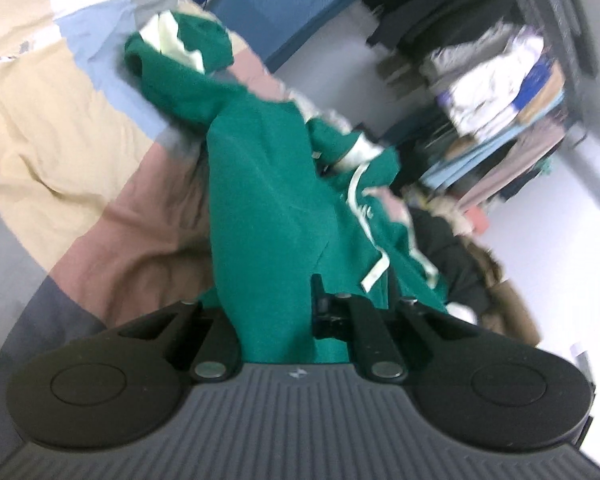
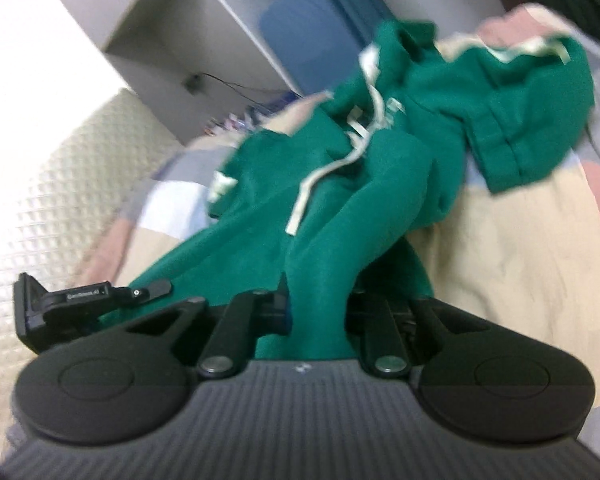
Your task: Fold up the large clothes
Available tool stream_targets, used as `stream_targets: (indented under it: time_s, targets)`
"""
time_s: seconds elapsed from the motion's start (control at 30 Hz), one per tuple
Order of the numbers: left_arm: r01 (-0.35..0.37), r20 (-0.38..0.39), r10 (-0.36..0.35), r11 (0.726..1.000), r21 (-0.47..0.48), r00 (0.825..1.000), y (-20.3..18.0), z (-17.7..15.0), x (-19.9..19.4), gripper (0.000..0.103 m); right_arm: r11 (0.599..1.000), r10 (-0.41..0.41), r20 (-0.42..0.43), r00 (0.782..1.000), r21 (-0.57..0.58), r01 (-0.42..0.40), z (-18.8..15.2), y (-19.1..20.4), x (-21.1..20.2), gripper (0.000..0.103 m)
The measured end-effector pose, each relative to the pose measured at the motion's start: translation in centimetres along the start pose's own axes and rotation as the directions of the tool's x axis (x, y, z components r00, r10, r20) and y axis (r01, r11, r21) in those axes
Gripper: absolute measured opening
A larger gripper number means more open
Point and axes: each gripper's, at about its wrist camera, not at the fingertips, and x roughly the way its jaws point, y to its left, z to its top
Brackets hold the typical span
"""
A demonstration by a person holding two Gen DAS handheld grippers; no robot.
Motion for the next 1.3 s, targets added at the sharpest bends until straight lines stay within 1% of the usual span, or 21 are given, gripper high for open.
stream_targets:
  time_s: [0.1, 0.17, 0.23, 0.3, 0.33, 0.43, 0.53, 0.6, 0.67, 0.7, 0.73, 0.77, 0.8, 0.83, 0.87, 0.9, 0.93, 1.03, 1.13, 1.2, 1.3]
  targets:
    - [0.000, -0.003, 0.000, 0.999, -0.035, 1.000, 0.4, 0.3, -1.5, 0.011, 1.000, 0.012, 0.021, 1.000, -0.029, -0.011, 0.4, 1.5, -1.8, 0.017]
    - [-0.038, -0.030, 0.037, 0.998, -0.055, 0.999, 0.9, 0.2, -1.6, 0.011, 1.000, 0.000, 0.009, 1.000, -0.014, 0.000, 0.4, 1.7, -2.2, 0.017]
    - [-0.107, -0.085, 0.102, 0.993, -0.054, 0.991, 1.6, -0.4, -0.8, 0.011, 0.999, -0.031, -0.042, 0.999, 0.021, 0.032, -0.1, 1.5, -1.4, 0.018]
    - [-0.184, -0.131, 0.178, 0.983, -0.030, 0.975, 2.2, -1.0, 0.4, 0.011, 0.995, -0.088, -0.120, 0.989, 0.037, 0.093, -1.0, 1.2, -0.1, 0.018]
    - [-0.230, -0.159, 0.224, 0.973, -0.019, 0.961, 2.5, -1.4, 1.3, 0.011, 0.992, -0.117, -0.157, 0.981, 0.020, 0.121, -1.6, 1.0, 0.6, 0.018]
    - [-0.322, -0.219, 0.314, 0.947, -0.001, 0.924, 3.7, -2.0, 3.5, 0.012, 0.981, -0.184, -0.248, 0.951, 0.021, 0.195, -3.2, -0.2, 3.2, 0.019]
    - [-0.372, -0.246, 0.367, 0.928, 0.027, 0.897, 3.9, -2.6, 4.8, 0.012, 0.971, -0.209, -0.297, 0.932, 0.050, 0.233, -3.8, -1.2, 5.0, 0.019]
    - [-0.383, -0.244, 0.385, 0.922, 0.055, 0.890, 3.5, -2.7, 5.1, 0.012, 0.969, -0.218, -0.304, 0.928, 0.044, 0.242, -3.9, -1.3, 5.2, 0.021]
    - [-0.378, -0.239, 0.381, 0.924, 0.057, 0.893, 3.2, -2.6, 5.0, 0.012, 0.969, -0.221, -0.300, 0.928, 0.037, 0.242, -3.6, -1.1, 5.0, 0.023]
    - [-0.379, -0.231, 0.382, 0.924, 0.058, 0.895, 2.9, -2.4, 4.7, 0.015, 0.969, -0.223, -0.295, 0.929, 0.038, 0.244, -3.6, -0.9, 4.7, 0.027]
    - [-0.382, -0.230, 0.386, 0.922, 0.064, 0.893, 2.7, -2.4, 4.4, 0.021, 0.967, -0.231, -0.290, 0.929, 0.038, 0.253, -3.4, -0.7, 4.3, 0.029]
    - [-0.385, -0.238, 0.391, 0.920, 0.073, 0.889, 2.3, -2.3, 3.8, 0.044, 0.965, -0.240, -0.285, 0.928, 0.036, 0.261, -3.3, -0.7, 4.1, 0.032]
    - [-0.384, -0.233, 0.391, 0.920, 0.078, 0.890, 1.8, -2.1, 3.5, 0.068, 0.962, -0.250, -0.277, 0.928, 0.040, 0.272, -3.1, -0.7, 3.8, 0.041]
    - [-0.379, -0.201, 0.388, 0.921, 0.087, 0.899, 1.2, -1.8, 2.9, 0.072, 0.957, -0.263, -0.262, 0.929, 0.051, 0.286, -2.9, -0.8, 3.4, 0.048]
    - [-0.380, -0.173, 0.393, 0.919, 0.103, 0.903, 0.6, -1.5, 2.5, 0.073, 0.954, -0.272, -0.238, 0.932, 0.063, 0.294, -2.6, -1.0, 2.8, 0.062]
    - [-0.389, -0.138, 0.406, 0.911, 0.137, 0.903, -0.3, -1.2, 1.8, 0.073, 0.950, -0.280, -0.210, 0.937, 0.077, 0.301, -2.5, -1.1, 2.1, 0.070]
    - [-0.394, -0.101, 0.413, 0.904, 0.167, 0.905, -1.2, -0.9, 1.3, 0.073, 0.945, -0.292, -0.181, 0.939, 0.096, 0.312, -2.2, -1.4, 1.4, 0.072]
    - [-0.372, -0.016, 0.385, 0.900, 0.226, 0.923, -3.4, -0.8, 0.2, 0.073, 0.937, -0.323, -0.112, 0.940, 0.106, 0.334, -0.6, -2.0, 0.1, 0.073]
    - [-0.324, 0.013, 0.332, 0.913, 0.247, 0.943, -4.8, -0.9, 0.5, 0.073, 0.927, -0.362, -0.055, 0.931, 0.078, 0.366, 1.4, -2.5, -0.4, 0.073]
    - [-0.305, 0.020, 0.311, 0.915, 0.266, 0.950, -5.4, -1.0, 1.1, 0.073, 0.927, -0.364, -0.030, 0.931, 0.081, 0.365, 3.0, -3.2, -0.2, 0.073]
    - [-0.308, 0.038, 0.313, 0.898, 0.314, 0.949, -5.9, -1.2, 2.7, 0.073, 0.920, -0.389, 0.009, 0.921, 0.064, 0.387, 5.1, -4.3, 0.7, 0.073]
